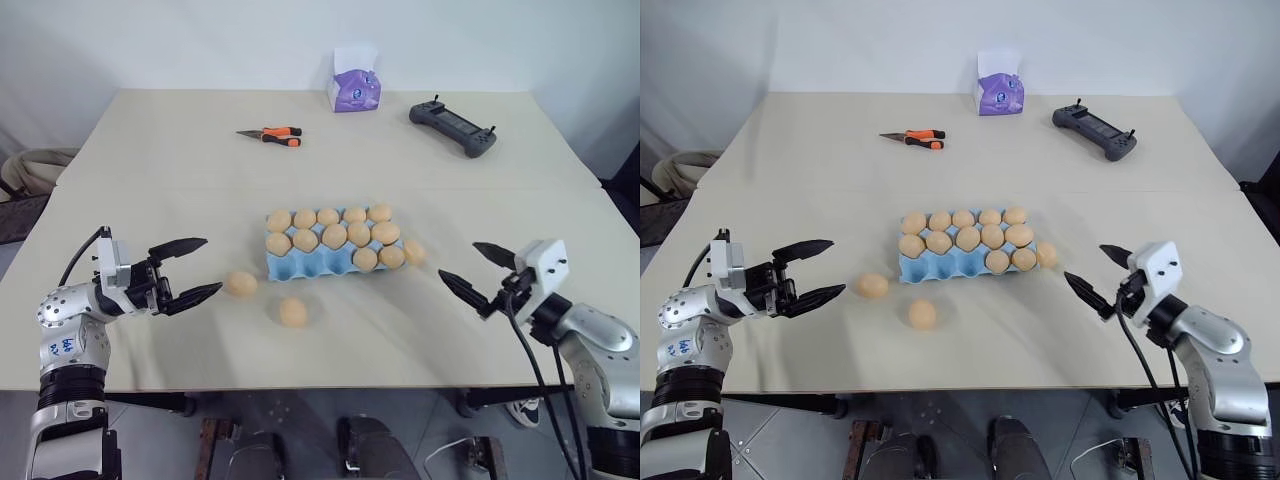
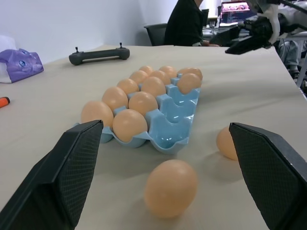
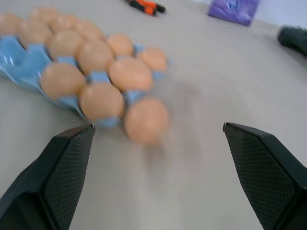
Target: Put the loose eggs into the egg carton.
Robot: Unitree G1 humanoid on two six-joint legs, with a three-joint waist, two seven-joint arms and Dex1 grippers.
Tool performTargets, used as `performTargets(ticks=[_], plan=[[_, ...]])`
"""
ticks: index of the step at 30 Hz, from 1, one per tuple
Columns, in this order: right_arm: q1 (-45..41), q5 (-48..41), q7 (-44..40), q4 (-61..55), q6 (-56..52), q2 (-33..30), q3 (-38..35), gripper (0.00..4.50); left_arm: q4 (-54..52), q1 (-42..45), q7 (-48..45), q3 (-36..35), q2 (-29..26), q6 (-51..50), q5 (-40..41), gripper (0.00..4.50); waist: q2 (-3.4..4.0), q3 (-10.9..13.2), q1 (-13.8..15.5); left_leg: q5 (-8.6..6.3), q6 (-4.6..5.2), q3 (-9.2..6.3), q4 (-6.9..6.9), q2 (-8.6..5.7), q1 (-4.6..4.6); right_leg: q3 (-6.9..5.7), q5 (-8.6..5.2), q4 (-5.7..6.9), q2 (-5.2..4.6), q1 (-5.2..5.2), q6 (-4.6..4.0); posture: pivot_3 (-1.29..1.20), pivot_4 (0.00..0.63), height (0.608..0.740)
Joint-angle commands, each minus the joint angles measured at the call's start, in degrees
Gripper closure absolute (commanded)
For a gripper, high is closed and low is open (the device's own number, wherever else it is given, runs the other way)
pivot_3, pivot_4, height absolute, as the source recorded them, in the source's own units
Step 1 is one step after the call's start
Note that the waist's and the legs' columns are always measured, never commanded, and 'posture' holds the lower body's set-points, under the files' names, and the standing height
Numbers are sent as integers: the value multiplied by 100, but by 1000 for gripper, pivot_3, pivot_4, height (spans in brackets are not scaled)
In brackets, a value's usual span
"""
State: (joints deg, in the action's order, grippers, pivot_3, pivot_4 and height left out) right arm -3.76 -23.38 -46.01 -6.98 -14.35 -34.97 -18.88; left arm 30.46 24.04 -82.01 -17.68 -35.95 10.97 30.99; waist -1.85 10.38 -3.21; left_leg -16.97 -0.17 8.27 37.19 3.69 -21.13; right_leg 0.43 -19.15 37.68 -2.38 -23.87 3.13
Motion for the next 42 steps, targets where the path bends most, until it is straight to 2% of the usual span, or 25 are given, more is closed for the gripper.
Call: performTargets(ticks=[1, 9, 14, 21, 31, 42], plan=[[133, -155, -140, 118, 231, -112, -298, 16, 49, 49, 2, -63, -27, 84, 3, 0, 0, 0, 1, 0, 0, -1, 0, 0, -1, 0, 0, 0, 0, 0, 0, 0, 150, 740], [-93, -151, -21, 349, 333, -15, -203, 16, 57, 47, 41, -85, -57, 85, 16, 0, 0, 0, -3, 0, -1, 0, 1, 0, 0, 1, 0, 0, -1, 0, 0, 0, 150, 740], [-1016, -99, 423, 972, 29, 396, 121, 16, 38, 71, 98, -69, -28, 91, 5, 0, 1, 0, -22, 3, -3, 0, 5, 1, 4, 2, 1, 10, -1, 0, -1, 0, 150, 740], [-1775, 247, 622, 1891, 200, 743, 579, 16, -94, 39, 172, -89, -42, 65, 39, 0, 3, 2, 11, 4, -5, -3, 4, 0, -9, -3, 1, 2, -5, -3, -2, 0, 150, 740], [-2027, 486, 678, 2394, 460, 935, 835, 16, -372, -206, 313, -164, -67, 0, 87, 0, 4, 2, -28, 1, -4, 1, 4, 1, -6, 0, 1, 2, -5, -3, -1, 0, 150, 740], [-2160, 494, 696, 2352, 350, 1014, 989, 16, -427, -212, 404, -141, -50, -22, 74, 0, 5, 3, -18, 3, -4, -2, 1, 1, -6, -2, 1, 5, -6, -4, -2, 0, 150, 740]])
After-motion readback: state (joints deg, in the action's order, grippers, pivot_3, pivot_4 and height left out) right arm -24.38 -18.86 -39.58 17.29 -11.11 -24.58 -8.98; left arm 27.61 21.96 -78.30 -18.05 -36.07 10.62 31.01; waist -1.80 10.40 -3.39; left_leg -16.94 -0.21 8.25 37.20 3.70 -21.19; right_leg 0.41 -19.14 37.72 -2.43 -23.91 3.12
